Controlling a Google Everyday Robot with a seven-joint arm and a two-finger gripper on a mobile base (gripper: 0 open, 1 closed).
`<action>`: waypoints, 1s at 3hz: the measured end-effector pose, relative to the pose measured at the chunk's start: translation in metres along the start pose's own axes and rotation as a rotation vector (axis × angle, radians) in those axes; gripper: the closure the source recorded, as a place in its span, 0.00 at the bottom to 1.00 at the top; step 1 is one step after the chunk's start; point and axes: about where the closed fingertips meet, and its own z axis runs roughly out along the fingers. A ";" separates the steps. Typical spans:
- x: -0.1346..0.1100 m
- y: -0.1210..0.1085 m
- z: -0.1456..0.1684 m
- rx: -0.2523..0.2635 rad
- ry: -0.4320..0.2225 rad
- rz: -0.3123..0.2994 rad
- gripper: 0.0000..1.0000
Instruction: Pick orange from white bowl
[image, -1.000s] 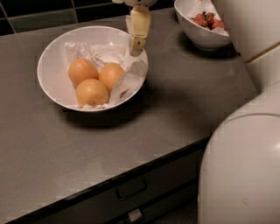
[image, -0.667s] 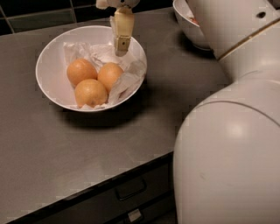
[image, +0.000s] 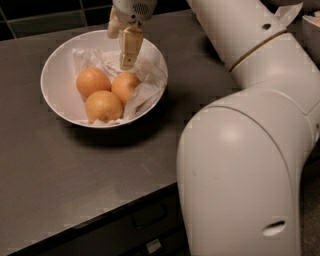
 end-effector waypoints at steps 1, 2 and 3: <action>0.008 0.006 0.008 -0.028 -0.002 0.022 0.33; 0.013 0.016 0.015 -0.061 -0.003 0.039 0.33; 0.014 0.021 0.025 -0.093 -0.008 0.042 0.33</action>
Offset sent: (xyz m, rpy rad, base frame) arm -0.0464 -0.0447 -0.0355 -0.1271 0.2117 0.0140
